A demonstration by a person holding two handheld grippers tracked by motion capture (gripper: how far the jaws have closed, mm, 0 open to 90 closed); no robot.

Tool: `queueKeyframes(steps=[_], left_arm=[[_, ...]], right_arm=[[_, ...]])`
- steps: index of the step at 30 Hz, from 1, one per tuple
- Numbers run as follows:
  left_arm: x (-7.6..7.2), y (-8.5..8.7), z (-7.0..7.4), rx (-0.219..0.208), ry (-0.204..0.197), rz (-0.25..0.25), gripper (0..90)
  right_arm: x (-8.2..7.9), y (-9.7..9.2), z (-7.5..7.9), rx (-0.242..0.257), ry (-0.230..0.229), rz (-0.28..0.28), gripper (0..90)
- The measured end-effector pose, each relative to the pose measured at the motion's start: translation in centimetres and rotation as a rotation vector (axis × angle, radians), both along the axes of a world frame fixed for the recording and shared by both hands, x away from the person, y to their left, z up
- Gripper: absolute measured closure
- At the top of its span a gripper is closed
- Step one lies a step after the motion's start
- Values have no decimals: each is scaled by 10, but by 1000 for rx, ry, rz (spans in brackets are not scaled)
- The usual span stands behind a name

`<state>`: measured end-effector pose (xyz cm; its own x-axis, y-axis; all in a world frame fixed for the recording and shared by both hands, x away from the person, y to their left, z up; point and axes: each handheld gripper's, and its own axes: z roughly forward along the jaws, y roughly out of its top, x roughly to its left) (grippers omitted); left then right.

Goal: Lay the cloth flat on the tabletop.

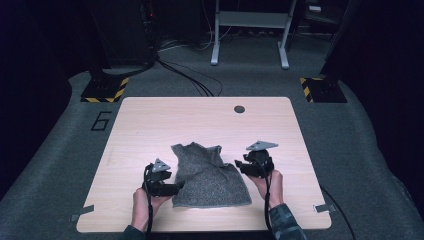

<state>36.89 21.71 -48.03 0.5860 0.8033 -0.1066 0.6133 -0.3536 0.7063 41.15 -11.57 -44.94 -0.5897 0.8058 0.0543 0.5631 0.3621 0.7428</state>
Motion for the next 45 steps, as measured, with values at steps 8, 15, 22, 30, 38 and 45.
queueKeyframes(steps=[8,15,22,30,38,45], left_arm=[[19,-27,-12,54,9,-63,359],[20,-29,-26,81,47,-63,366],[9,-29,-30,89,60,-86,364],[-10,-23,-29,54,64,-113,311],[14,9,1,-39,21,-21,186],[71,23,-3,-25,56,80,156]], right_arm=[[-5,30,-39,-83,84,64,567],[1,25,-53,-105,109,54,670],[-16,19,-58,-115,111,66,691],[-44,9,-58,-103,125,82,674],[-29,-20,-29,5,89,46,463],[27,-17,-19,-16,94,17,312]])
